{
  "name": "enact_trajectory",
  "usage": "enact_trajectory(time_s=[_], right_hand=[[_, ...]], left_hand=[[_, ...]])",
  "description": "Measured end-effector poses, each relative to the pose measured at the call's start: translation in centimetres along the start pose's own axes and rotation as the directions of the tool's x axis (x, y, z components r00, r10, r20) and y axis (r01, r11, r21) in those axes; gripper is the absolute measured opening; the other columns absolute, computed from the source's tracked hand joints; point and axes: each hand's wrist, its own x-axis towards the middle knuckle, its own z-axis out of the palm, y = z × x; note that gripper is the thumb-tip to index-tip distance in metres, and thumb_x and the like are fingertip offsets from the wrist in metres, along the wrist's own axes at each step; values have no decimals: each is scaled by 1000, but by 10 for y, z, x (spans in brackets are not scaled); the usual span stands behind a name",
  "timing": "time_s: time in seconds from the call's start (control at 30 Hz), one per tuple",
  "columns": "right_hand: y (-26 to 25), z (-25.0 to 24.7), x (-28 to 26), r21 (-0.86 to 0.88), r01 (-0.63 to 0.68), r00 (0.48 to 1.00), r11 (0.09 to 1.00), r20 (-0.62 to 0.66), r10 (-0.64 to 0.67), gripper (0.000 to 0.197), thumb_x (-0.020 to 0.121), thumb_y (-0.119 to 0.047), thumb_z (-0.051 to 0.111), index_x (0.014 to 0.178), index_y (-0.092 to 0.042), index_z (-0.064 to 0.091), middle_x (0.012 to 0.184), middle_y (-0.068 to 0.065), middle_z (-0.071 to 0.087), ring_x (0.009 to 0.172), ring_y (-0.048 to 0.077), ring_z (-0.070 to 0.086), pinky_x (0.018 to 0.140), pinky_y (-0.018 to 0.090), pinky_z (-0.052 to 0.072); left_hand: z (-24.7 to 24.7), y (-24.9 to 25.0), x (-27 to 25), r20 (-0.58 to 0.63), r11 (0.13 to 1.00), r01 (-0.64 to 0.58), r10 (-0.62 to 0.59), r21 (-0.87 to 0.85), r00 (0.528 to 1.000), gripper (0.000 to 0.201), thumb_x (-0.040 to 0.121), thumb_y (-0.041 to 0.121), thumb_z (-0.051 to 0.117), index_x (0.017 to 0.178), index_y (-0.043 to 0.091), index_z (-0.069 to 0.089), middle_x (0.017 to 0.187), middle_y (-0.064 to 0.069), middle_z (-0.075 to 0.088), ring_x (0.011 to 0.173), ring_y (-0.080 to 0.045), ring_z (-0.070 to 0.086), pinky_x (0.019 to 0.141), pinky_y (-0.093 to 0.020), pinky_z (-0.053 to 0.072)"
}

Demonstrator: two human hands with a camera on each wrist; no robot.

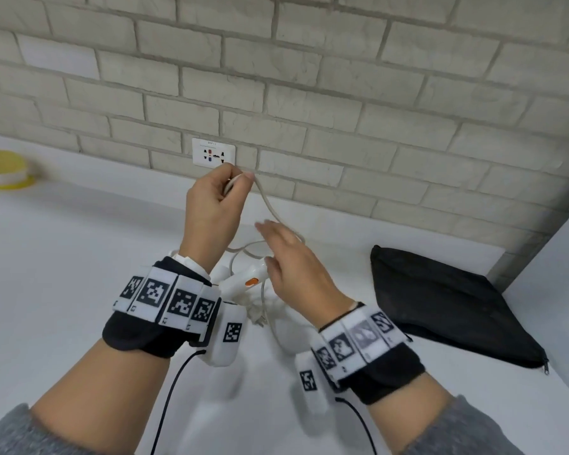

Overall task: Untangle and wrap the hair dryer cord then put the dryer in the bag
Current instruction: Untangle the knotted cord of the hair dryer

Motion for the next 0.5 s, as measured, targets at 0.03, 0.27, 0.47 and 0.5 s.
enact_trajectory(time_s=[0.03,0.27,0.47,0.5], right_hand=[[2,6,6,-120,-69,996,990,49,75,55,92,-6,41,144,-14,22,147,10,30,120,26,47,84,33,45],[13,4,8,126,-20,997,992,-75,29,20,92,-17,49,89,-3,64,84,3,53,82,18,55,70,30,42],[25,-52,-26,795,77,915,601,-296,273,22,94,-9,42,80,-17,56,62,-4,60,44,7,48,42,20,44],[33,-63,-30,824,117,882,554,-343,323,20,95,-13,40,82,-17,55,62,-5,61,44,7,49,42,19,45]], left_hand=[[0,1,-1,5,1000,-7,7,1,1000,38,86,23,55,72,-11,46,52,1,29,51,-10,24,48,-24,23],[-12,-9,3,1,999,14,-14,34,1000,38,86,23,56,61,0,40,41,9,27,48,-7,22,46,-22,22],[-17,-18,13,46,995,41,-45,87,998,37,85,23,56,68,-8,47,37,10,28,43,-7,25,45,-19,21],[-17,-19,14,52,996,45,-49,81,997,36,85,23,56,70,-9,48,37,10,28,42,-7,25,44,-17,21]])
